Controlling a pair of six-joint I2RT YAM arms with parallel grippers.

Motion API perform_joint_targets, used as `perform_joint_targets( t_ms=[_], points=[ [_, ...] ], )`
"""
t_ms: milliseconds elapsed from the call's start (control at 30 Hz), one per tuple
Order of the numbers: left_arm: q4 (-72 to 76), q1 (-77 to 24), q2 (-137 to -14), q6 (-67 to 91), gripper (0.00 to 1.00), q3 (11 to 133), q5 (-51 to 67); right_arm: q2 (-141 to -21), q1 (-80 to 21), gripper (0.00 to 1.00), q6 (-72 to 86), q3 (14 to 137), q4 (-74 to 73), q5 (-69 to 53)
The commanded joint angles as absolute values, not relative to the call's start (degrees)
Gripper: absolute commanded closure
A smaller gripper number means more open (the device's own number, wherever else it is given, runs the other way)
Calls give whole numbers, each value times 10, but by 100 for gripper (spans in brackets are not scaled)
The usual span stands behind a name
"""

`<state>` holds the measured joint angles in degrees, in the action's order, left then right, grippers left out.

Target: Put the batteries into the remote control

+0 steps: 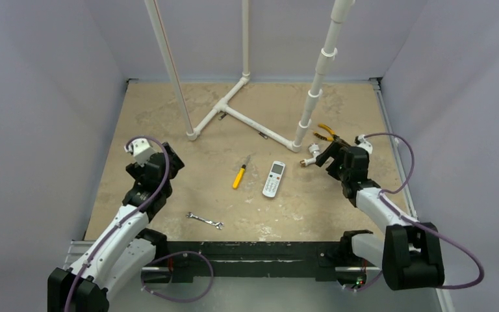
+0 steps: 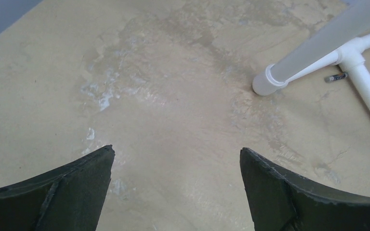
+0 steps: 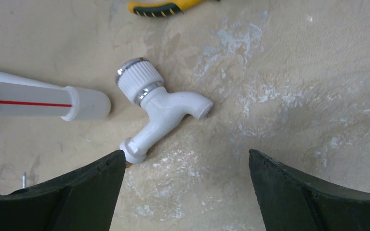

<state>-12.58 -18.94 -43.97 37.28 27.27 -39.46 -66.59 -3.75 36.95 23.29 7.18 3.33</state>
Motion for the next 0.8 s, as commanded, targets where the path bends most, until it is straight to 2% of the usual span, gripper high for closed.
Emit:
perform_joint_targets(
  t_ms=[0, 133, 267, 433, 567, 767],
  points=[
    [-186, -191, -448, 437, 0, 299, -393, -589, -38, 1, 348, 234, 74, 82],
    [-202, -191, -470, 438, 1, 331, -313, -568, -39, 1, 301, 252, 15, 86],
    [-185, -193, -478, 422, 10, 337, -240, -578, -63, 1, 361, 244, 26, 29],
    [-134, -214, -439, 399, 12, 311, -171, -609, -329, 1, 392, 275, 2, 203],
    [-141, -227, -434, 392, 12, 312, -159, -632, -384, 3, 478, 240, 63, 180],
    [-143, -229, -440, 382, 12, 313, -136, -727, -420, 9, 505, 253, 95, 182]
  ],
)
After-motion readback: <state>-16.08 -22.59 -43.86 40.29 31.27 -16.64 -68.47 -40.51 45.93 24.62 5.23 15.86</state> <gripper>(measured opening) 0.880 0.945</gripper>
